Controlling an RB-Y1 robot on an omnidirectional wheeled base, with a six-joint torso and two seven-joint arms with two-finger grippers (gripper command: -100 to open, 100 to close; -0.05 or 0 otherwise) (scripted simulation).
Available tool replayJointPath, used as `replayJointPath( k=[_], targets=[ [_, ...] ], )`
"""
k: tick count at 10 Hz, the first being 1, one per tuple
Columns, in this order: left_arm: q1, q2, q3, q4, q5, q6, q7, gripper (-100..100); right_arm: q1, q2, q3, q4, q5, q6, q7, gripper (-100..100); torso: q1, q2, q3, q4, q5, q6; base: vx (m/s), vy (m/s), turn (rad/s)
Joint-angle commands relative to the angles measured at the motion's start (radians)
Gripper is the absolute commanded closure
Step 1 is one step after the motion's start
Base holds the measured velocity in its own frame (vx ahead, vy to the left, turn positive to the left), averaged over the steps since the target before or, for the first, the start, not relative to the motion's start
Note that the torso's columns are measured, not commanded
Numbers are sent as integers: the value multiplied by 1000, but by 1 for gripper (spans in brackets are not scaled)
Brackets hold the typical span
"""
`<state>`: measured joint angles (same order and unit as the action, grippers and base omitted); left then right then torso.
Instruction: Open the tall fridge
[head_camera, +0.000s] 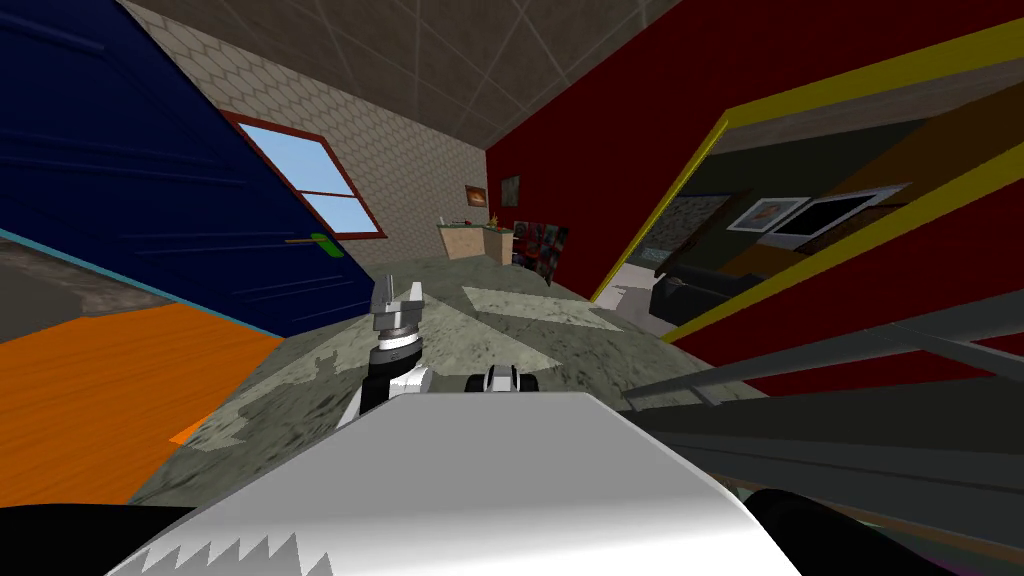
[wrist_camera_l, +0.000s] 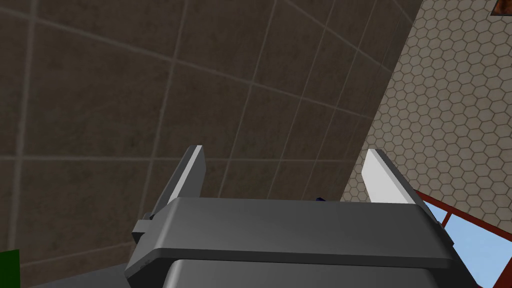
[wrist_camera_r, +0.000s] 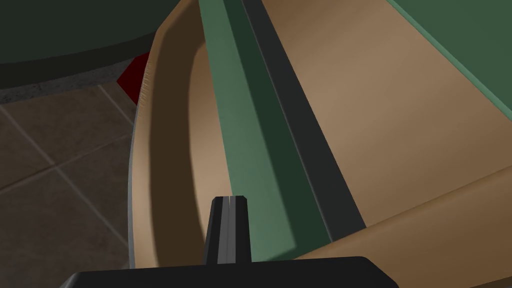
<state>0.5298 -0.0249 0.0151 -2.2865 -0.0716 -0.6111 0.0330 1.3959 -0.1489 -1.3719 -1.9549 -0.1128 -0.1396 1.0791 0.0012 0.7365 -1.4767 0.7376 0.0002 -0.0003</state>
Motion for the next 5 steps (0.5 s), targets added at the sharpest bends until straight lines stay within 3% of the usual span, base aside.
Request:
replayJointPath(
  k=[1, 4, 5],
  targets=[
    [0, 0, 0, 0, 0, 0, 0, 0, -6, 28, -19, -17, 7, 71, 13, 100, -1, 2, 1, 0, 0, 1, 87, 45, 181],
    [0, 0, 0, 0, 0, 0, 0, 0, -8, 48, -31, -26, 12, 126, 21, 100, -2, 3, 2, 1, -1, 0, 68, 24, 113],
    [0, 0, 0, 0, 0, 0, 0, 0, -11, 67, -43, -36, 16, 167, 29, 100, -2, 2, 1, 1, 0, 1, 68, 18, 203]
  ],
)
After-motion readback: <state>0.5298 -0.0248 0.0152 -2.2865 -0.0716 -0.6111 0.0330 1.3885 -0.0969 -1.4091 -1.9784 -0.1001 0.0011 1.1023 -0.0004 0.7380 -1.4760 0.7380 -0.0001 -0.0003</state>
